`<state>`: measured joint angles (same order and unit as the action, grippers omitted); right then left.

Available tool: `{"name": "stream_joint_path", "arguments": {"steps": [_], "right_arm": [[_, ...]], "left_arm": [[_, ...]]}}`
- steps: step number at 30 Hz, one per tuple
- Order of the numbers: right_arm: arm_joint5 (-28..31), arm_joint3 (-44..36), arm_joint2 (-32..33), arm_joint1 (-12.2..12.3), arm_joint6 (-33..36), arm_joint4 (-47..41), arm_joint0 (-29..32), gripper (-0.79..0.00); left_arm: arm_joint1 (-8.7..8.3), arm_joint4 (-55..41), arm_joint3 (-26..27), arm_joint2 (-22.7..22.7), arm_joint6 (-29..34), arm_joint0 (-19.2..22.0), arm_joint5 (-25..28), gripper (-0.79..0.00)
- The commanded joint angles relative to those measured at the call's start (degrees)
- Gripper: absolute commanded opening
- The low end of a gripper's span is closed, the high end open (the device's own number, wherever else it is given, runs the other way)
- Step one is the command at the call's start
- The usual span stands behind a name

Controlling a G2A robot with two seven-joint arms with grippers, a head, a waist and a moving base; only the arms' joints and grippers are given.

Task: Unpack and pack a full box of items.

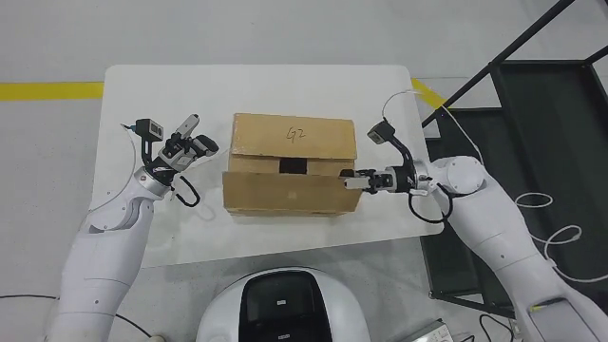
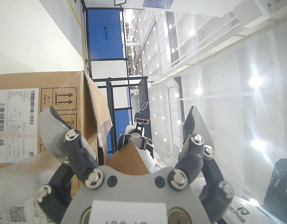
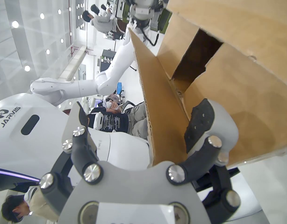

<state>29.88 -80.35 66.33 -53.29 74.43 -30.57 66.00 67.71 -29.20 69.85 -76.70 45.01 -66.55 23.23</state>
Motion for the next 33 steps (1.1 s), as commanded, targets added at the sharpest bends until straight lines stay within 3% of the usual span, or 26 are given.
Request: {"name": "stream_joint_path", "arguments": {"steps": [1, 12, 20, 33], "right_arm": [[-0.04, -1.59, -0.15, 0.57, 0.04, -0.27, 0.81, 0.0], [1.5, -9.09, -0.39, 3.9, -1.5, -3.27, 4.66, 0.0], [0.59, -16.16, -5.72, 5.3, -0.59, -1.19, 5.87, 0.0], [3.22, -11.54, -15.58, 5.3, -3.24, 10.08, 2.46, 0.0]], "left_arm": [[0.0, 0.0, 0.0, 0.0, 0.0, 0.0, 0.0, 0.0], [0.0, 0.0, 0.0, 0.0, 0.0, 0.0, 0.0, 0.0], [0.0, 0.0, 0.0, 0.0, 0.0, 0.0, 0.0, 0.0], [0.0, 0.0, 0.0, 0.0, 0.0, 0.0, 0.0, 0.0]]}}
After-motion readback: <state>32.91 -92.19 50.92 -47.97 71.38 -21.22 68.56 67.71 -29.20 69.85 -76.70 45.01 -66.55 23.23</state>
